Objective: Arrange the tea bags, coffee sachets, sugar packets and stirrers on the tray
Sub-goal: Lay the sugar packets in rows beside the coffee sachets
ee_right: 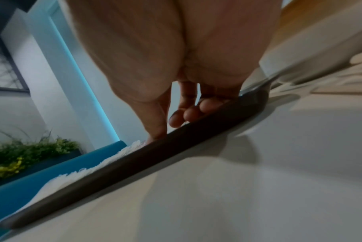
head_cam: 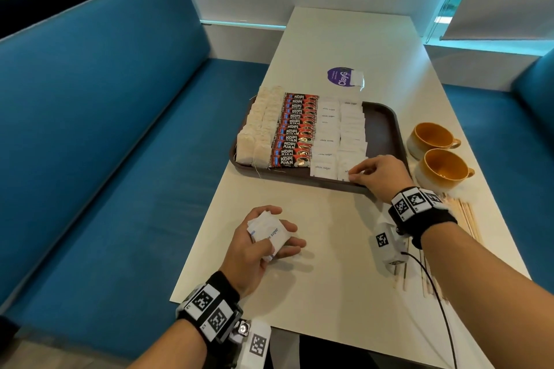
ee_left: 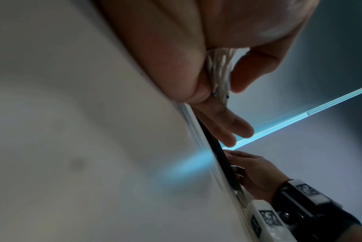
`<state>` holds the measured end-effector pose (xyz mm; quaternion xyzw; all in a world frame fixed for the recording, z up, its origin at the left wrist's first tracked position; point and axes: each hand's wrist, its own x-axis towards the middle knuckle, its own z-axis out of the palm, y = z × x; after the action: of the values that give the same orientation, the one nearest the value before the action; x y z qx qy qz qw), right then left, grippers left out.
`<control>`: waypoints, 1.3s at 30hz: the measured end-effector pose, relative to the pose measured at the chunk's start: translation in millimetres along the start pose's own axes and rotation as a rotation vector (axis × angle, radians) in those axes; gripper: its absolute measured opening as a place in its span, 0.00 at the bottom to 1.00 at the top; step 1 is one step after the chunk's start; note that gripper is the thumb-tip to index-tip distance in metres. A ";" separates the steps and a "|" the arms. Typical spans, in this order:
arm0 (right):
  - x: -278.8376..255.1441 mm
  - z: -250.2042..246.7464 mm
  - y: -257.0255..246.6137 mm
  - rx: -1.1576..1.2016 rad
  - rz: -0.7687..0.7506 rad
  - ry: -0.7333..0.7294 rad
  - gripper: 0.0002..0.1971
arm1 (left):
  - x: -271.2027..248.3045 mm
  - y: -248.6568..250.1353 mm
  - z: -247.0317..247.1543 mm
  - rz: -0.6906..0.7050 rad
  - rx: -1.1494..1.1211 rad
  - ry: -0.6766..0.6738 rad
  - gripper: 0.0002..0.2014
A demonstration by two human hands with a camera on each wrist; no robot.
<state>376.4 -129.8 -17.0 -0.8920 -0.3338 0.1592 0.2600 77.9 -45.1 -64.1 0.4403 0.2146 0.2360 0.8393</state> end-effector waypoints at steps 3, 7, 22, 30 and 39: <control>4.9 3.0 -3.4 0.012 0.005 0.013 0.03 | -0.4 -0.2 0.6 0.002 0.022 0.007 0.31; 9.8 2.9 -7.2 -0.004 0.019 0.019 0.03 | -0.6 -2.0 -0.8 0.002 0.027 -0.007 0.29; -101.7 30.8 -49.0 0.546 -0.091 -0.108 0.05 | -4.4 1.5 4.4 -0.058 0.133 0.050 0.17; -140.9 60.3 -50.1 0.926 0.038 -0.186 0.15 | -5.3 2.4 8.2 -0.067 0.128 0.092 0.20; -156.2 67.6 -40.8 0.803 -0.017 -0.143 0.09 | -4.0 -1.0 2.7 -0.080 0.221 0.059 0.12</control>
<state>211.1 -185.3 -31.6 -0.7034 -0.2698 0.3365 0.5650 76.5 -49.7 -62.9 0.5143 0.2811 0.1900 0.7876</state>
